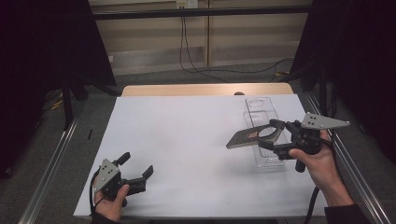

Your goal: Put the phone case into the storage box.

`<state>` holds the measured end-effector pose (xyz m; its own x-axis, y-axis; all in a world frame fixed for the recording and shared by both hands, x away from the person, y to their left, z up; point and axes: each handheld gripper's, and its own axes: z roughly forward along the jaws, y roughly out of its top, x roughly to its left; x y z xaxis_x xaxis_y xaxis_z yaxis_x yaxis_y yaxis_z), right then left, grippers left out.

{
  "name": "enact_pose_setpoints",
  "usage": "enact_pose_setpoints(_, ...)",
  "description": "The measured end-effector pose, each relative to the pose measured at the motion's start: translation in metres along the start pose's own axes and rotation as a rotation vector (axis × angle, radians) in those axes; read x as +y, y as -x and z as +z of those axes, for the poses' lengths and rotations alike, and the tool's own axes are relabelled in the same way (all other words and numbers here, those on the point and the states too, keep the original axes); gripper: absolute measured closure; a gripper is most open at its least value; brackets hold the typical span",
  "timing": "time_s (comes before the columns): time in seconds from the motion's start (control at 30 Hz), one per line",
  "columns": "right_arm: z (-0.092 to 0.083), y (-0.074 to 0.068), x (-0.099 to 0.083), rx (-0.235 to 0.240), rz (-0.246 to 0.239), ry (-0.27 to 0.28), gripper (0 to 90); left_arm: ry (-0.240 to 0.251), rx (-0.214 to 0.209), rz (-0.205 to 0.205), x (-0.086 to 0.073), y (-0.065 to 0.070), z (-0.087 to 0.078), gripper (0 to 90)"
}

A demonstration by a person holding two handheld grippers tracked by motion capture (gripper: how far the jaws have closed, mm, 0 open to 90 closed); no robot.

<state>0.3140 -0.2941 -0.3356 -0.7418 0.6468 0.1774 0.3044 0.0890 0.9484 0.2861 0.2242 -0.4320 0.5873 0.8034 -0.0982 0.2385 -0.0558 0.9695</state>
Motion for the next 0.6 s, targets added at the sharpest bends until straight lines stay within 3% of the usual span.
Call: enact_pose_setpoints(0.6, -0.003, 0.024, 0.023, -0.133, 0.016, -0.027, 11.9, -0.031, -0.016, 0.001, -0.002, 0.003, 0.004, 2.3)
